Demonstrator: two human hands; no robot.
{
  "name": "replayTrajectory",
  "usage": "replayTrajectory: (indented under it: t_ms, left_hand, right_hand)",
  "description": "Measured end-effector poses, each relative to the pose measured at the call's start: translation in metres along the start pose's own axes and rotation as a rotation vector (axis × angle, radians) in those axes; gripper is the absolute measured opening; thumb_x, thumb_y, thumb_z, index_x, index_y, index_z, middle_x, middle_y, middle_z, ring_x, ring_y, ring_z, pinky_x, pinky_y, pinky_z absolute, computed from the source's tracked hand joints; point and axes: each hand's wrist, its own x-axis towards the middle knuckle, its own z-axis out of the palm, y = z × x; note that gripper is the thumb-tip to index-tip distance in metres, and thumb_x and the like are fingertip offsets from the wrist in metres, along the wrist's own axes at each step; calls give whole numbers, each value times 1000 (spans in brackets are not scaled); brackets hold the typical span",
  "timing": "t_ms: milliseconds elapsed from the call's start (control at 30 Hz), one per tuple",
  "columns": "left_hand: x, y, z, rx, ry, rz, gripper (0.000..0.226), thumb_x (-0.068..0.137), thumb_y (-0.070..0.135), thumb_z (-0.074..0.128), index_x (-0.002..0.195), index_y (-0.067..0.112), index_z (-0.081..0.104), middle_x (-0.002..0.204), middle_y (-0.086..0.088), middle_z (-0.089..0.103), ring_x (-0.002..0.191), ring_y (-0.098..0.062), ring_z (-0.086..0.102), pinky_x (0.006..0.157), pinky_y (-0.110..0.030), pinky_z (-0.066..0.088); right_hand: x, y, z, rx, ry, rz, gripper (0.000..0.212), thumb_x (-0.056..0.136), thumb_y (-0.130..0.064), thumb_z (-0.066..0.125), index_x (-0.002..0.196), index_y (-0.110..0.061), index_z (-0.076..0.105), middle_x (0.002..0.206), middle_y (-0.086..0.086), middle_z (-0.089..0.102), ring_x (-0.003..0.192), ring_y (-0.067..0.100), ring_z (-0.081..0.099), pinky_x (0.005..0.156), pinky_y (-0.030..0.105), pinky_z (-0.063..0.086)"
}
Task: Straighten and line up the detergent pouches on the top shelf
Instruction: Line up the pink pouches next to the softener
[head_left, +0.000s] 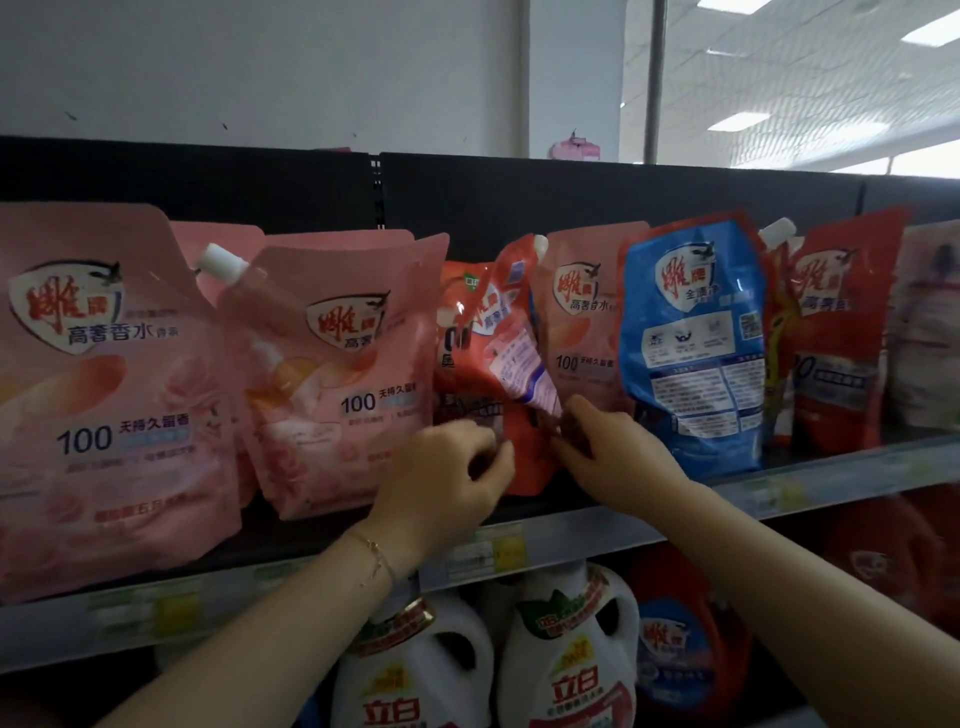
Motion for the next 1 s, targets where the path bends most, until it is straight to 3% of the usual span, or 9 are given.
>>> replayTrajectory:
  t_ms: [167, 267, 333, 500, 667, 767, 933, 1000]
  left_hand:
    - [24, 35, 33, -172, -238, 41, 13, 90, 22, 55, 82, 13, 57, 81, 3, 54, 73, -9, 52, 67, -28, 45]
    - [45, 53, 60, -218, -322, -59, 6, 89, 12, 51, 94, 8, 51, 101, -8, 56, 93, -20, 53, 79, -29, 43]
    - [56, 61, 77, -222, -339, -166, 13, 87, 4, 47, 100, 6, 46, 111, -15, 52, 105, -26, 50, 85, -29, 41]
    - [84, 70, 103, -211, -338, -432, 49, 85, 1, 52, 130, -4, 32, 136, -21, 38, 128, -31, 38, 106, -31, 30]
    - [103, 70, 123, -198, -223, -542, 63, 88, 5, 57, 138, -10, 22, 144, -26, 27, 131, -37, 35, 105, -38, 31]
    - [113, 67, 138, -202, -180, -623, 61, 87, 7, 60, 136, -11, 28, 141, -28, 32, 127, -39, 40, 102, -39, 34]
    - [126, 60, 151, -200, -262, -682, 54, 92, 21, 58, 133, -11, 41, 134, -27, 47, 122, -40, 48, 98, -40, 40]
    - [127, 58, 159, -178, -336, -689, 67, 94, 37, 56, 136, -12, 35, 135, -24, 46, 123, -39, 47, 99, -39, 41]
  right_hand:
    - [-4, 25, -11, -31, 85, 25, 18, 92, -27, 55, 79, -16, 49, 74, -1, 57, 71, 24, 58, 59, 34, 44]
    - [0, 40, -18, 83, 71, 21, 35, 90, -18, 58, 61, -30, 45, 59, -12, 49, 55, 3, 51, 50, 20, 32]
    - [5, 45, -22, 151, 84, 18, 46, 87, -11, 60, 53, -36, 41, 51, -15, 46, 50, -2, 49, 48, 13, 31]
    - [17, 63, -19, 276, 174, 85, 48, 84, -7, 60, 45, -30, 43, 45, -10, 45, 44, 3, 40, 48, 18, 29]
    - [20, 76, -12, 471, 298, 179, 46, 83, -5, 61, 42, -20, 45, 41, -7, 41, 45, 5, 37, 49, 26, 31]
    - [22, 83, -16, 525, 346, 180, 33, 79, -13, 60, 52, 3, 50, 50, 20, 44, 50, 16, 40, 51, 31, 32]
    - [11, 115, -25, 449, 474, 217, 28, 84, -10, 64, 62, 6, 61, 58, 20, 59, 54, 18, 51, 52, 36, 43]
    - [7, 127, -28, 436, 509, 254, 24, 86, -7, 65, 66, 7, 65, 61, 20, 63, 57, 20, 55, 55, 38, 46]
